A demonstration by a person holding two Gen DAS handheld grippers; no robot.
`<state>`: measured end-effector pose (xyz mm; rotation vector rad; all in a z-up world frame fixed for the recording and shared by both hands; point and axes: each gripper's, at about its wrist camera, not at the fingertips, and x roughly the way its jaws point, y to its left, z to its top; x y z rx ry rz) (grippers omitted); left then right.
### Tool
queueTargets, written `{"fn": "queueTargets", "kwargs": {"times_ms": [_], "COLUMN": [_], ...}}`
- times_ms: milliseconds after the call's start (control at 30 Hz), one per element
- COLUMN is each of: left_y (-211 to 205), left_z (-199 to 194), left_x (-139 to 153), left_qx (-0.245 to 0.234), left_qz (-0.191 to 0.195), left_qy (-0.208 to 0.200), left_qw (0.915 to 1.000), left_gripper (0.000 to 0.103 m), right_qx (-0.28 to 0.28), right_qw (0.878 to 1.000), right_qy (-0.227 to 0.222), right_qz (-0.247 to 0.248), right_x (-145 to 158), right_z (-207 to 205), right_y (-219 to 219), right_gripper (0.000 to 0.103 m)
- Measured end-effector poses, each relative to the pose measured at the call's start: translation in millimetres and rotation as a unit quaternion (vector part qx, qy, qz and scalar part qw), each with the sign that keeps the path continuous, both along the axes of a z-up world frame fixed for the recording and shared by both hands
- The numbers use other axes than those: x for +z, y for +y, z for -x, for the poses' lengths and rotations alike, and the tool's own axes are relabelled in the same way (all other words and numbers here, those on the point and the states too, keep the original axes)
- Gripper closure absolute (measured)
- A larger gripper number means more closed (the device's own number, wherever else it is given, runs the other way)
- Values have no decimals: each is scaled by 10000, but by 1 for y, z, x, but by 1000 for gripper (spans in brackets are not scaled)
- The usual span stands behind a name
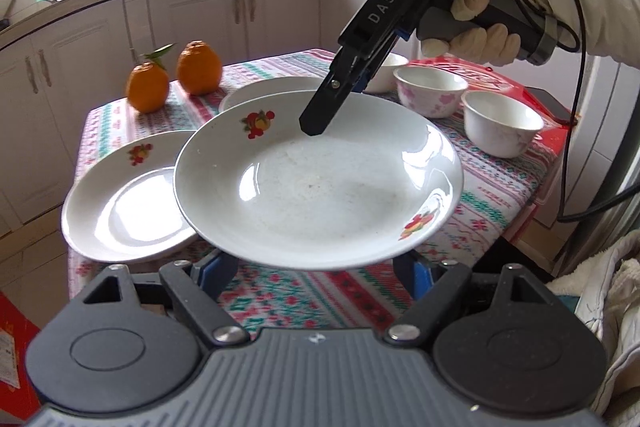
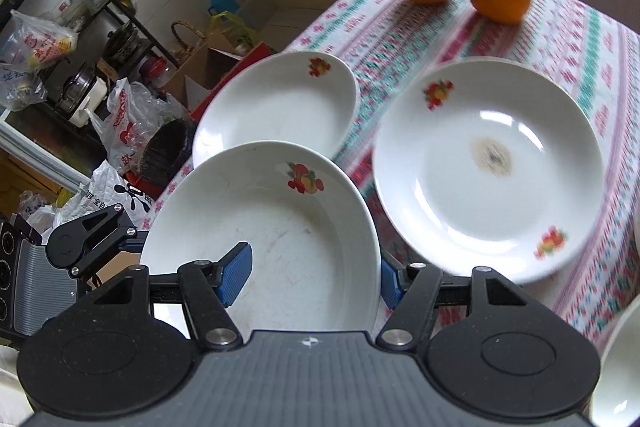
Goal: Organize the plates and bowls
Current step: 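Move the held plate over another white floral plate with the right gripper, then lower the held plate onto the other plate with the right gripper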
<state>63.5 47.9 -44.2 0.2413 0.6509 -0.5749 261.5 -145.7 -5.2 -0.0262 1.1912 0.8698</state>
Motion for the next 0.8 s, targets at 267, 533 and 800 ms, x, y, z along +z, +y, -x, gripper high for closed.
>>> {"fn": "queueTargets", "kwargs": {"times_ms": [267, 533, 800], "left_y": [29, 54, 66], "left_z": [-13, -31, -46], "left_x": [5, 3, -1], "left_qx": [394, 769, 962], "left_qz": [-69, -85, -92], "left_qy": [-11, 50, 130], "left_qw": [9992, 9970, 9952], "left_gripper": [19, 19, 19], "right_qx": [361, 671, 785], "right_qw": [9993, 9976, 9968], "right_qy": [-76, -72, -30], "right_qz": [-70, -129, -175], "right_x": [3, -3, -11], "right_z": [-26, -55, -76], "right_y": [45, 84, 107], "right_gripper": [33, 33, 33]}}
